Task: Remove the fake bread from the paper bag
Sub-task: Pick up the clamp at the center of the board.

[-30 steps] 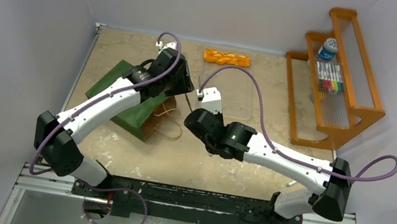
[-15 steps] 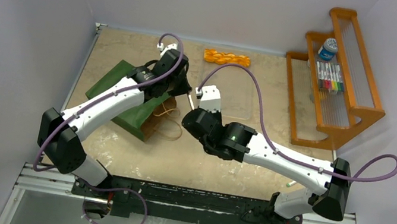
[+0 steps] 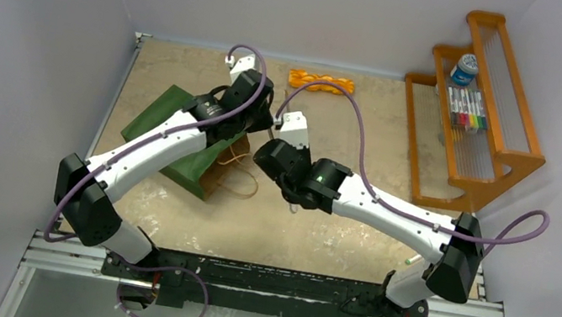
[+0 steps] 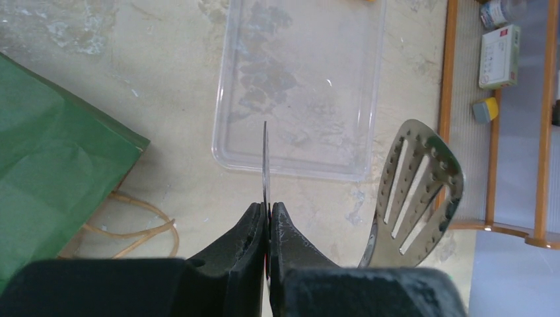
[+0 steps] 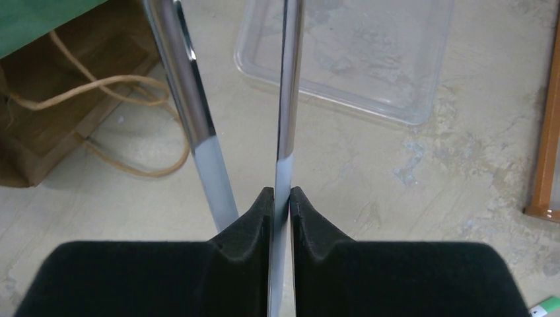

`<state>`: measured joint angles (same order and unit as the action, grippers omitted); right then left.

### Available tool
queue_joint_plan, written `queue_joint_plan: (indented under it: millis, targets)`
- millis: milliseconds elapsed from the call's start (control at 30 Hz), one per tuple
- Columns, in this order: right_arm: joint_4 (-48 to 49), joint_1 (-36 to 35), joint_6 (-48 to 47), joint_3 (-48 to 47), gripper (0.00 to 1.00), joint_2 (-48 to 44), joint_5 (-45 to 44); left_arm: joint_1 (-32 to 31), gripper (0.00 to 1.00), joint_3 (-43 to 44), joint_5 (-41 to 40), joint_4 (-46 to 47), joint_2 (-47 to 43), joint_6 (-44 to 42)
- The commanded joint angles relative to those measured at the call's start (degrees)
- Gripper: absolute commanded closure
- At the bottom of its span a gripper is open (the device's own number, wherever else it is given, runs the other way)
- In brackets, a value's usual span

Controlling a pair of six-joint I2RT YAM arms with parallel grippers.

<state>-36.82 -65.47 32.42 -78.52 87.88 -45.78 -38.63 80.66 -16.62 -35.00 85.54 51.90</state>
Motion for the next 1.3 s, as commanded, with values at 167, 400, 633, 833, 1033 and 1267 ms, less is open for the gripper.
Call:
queue_joint_plan:
  millis: [167,400,633,833,1033,1267]
  targets:
    - [8.3,5.8,-5.8,-4.8,0.82,0.4,-0.2,-4.3,1.0,2.5,2.1,-0.2,-1.2,-1.3]
    - [10.1,7.4,-6.9,-4.7,0.81,1.9,0.7,-5.4,1.0,2.7,1.8,0.3,-1.0,-0.9]
    - [10.0,9.5,-6.1,-3.2,1.0,1.1,1.2,-5.6,1.0,3.6,-1.3,-2.0,-1.1,-1.9]
    - [11.0,15.9,-6.9,0.3,1.0,-3.2,2.9,-2.6,1.0,1.0,-9.1,-6.4,-4.5,-2.2]
    - [12.4,24.1,-8.2,5.3,1.0,-8.0,5.6,6.7,1.0,-6.3,-10.1,-7.3,-12.1,-1.3]
    - [14.0,27.4,-9.0,7.3,1.0,-10.2,8.6,9.5,1.0,-10.2,-6.3,-4.5,-15.2,-1.6]
